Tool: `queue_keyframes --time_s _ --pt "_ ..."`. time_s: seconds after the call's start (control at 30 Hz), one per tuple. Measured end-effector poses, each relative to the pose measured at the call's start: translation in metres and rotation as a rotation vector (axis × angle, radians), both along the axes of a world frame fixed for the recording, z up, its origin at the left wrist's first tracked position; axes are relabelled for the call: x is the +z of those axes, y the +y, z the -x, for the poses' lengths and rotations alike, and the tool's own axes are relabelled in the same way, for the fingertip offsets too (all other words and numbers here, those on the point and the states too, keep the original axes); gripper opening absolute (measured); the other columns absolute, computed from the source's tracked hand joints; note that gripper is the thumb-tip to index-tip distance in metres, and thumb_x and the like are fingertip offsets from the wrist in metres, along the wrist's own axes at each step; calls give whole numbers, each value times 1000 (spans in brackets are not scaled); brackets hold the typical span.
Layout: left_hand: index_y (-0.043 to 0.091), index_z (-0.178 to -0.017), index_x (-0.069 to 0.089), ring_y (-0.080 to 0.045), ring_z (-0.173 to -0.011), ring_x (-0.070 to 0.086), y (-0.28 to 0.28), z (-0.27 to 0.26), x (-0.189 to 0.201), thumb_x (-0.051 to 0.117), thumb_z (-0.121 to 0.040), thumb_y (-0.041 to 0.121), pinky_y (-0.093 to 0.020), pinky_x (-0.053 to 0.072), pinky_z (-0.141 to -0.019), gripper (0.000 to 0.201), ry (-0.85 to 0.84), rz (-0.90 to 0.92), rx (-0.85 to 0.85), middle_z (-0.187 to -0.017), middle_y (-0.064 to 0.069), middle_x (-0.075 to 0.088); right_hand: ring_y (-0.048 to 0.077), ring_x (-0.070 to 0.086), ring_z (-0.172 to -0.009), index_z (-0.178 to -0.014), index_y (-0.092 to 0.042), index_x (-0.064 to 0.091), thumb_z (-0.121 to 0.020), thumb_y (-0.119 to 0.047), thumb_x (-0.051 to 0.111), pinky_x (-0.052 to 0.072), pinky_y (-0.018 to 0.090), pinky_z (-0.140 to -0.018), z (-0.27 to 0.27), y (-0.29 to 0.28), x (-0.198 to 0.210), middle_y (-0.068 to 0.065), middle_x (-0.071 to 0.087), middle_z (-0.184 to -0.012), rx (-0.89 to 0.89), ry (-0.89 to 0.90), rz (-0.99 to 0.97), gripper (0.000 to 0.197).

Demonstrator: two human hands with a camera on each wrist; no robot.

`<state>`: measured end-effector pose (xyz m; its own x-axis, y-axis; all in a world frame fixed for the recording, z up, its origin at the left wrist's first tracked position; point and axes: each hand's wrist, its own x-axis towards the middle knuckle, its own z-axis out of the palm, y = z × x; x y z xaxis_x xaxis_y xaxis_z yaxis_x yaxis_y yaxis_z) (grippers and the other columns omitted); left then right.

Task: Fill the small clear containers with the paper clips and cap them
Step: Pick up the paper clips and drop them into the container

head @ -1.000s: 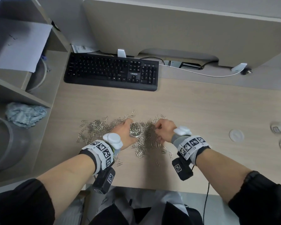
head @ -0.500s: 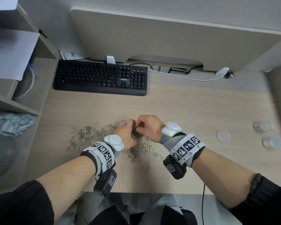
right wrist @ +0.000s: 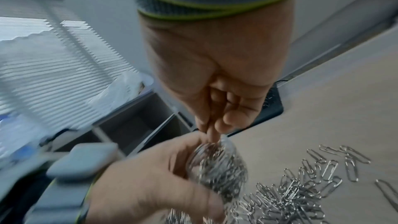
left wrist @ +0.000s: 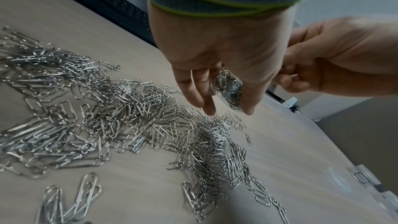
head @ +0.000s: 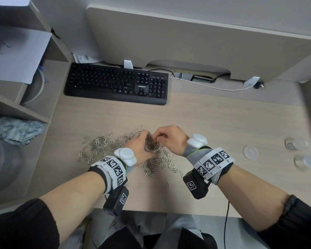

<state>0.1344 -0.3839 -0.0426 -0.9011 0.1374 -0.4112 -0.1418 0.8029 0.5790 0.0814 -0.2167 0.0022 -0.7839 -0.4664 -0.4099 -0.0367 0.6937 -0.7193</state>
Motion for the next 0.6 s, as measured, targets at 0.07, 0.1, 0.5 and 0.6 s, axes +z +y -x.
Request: queue_keyframes --time_s 0.07,0.1,0.5,0.6 --pt "24 -128 40 -24 -83 59 -5 -2 -1 77 -72 40 -31 44 -68 68 2 23 12 -97 0 61 -3 55 -58 -86 -21 69 -88 -4 58 43 18 -62 11 7 -8 -2 69 -79 -203 -11 70 20" --pt "24 -130 40 -24 -78 58 -9 -3 -1 77 -73 40 -31 45 -67 69 -5 31 21 -90 1 60 2 55 -58 -87 -22 66 -88 -5 59 45 20 -60 16 13 -16 -1 67 -77 -284 -11 43 19" --pt "28 -135 37 -20 -76 63 -47 -28 -13 79 -72 45 -30 47 -66 77 -63 57 105 -88 0 64 32 60 -98 -132 -13 38 -75 -68 65 53 41 -79 -4 -7 -68 10 41 -124 120 62 -637 83" --pt "29 -136 36 -26 -85 65 -52 -31 -15 77 -73 44 -29 46 -70 77 -82 61 117 -100 -6 67 32 62 -98 -138 -10 30 -78 -58 69 54 40 -75 -20 -37 -73 13 40 -127 244 91 -712 86"
